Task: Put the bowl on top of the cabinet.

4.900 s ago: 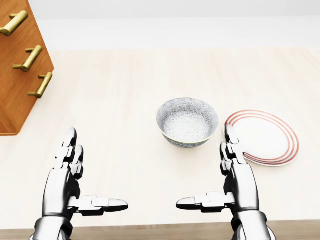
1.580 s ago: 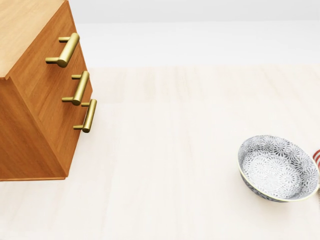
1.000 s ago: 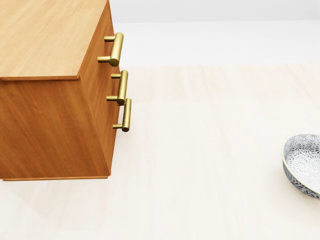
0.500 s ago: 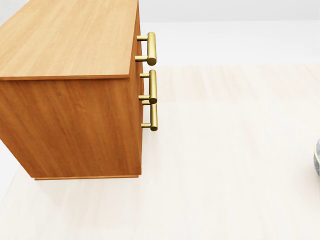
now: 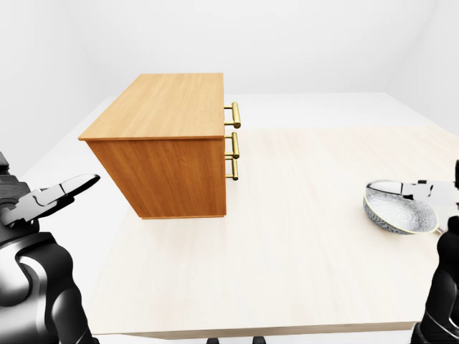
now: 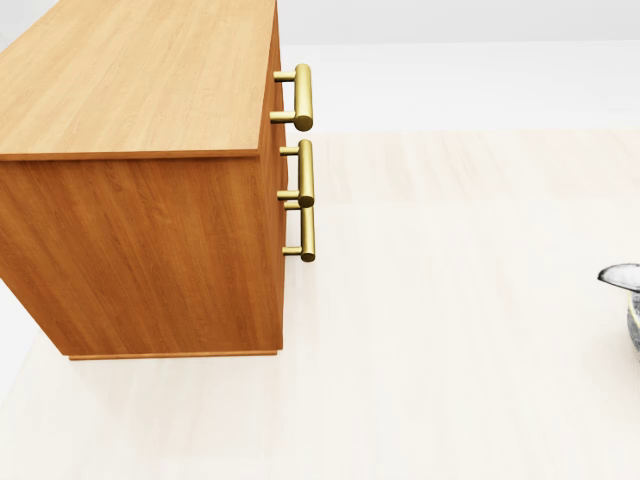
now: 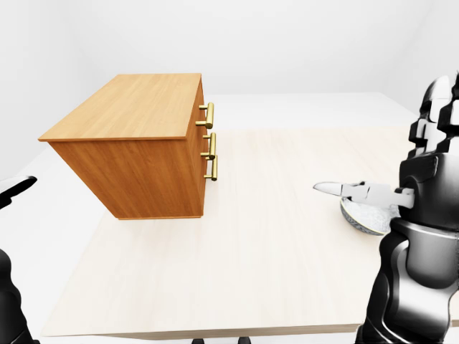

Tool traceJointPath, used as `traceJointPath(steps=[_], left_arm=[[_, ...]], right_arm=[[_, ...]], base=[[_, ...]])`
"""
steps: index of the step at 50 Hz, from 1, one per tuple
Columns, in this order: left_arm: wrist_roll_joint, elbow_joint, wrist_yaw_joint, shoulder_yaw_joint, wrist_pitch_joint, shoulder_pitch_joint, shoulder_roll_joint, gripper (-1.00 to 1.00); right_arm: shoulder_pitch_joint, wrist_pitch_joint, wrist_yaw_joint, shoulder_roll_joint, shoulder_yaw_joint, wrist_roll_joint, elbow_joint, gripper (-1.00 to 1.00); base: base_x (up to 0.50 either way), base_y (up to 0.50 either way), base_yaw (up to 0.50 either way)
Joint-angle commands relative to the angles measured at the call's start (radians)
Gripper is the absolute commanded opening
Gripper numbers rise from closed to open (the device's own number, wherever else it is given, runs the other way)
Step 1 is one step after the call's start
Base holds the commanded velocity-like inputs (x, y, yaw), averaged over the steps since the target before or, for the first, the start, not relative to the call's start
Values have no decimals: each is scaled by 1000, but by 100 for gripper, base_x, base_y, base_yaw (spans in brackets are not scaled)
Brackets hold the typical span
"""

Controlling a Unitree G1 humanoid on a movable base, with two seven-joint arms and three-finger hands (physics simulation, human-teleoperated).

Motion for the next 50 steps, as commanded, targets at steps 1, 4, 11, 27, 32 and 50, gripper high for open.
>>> traceJointPath(steps=[1,4,11,27,32,50], left_arm=[[-5,5,3,3,0,-3,4,100],[-3,4,3,1,0,-1,3,100],[-6,5,2,3,0,1,2,100],[-1,11,0,-1,0,5,-3,100],[5,12,-2,-5,0,7,-6,100],[4,18,1,-1,0,1,-2,100]], right_arm=[[-129,0,142,-206,44,-383,267,100],[-48,0,238,-204,68,-589,341,100],[16,0,399,-165,-25,-786,384,100],[88,0,509,-162,-156,-896,334,100],[99,0,500,-172,-172,-946,364,100],[69,0,450,-255,-91,-1040,675,100]], base=[[0,0,0],[0,0,0],[0,0,0],[0,0,0],[0,0,0],[0,0,0]])
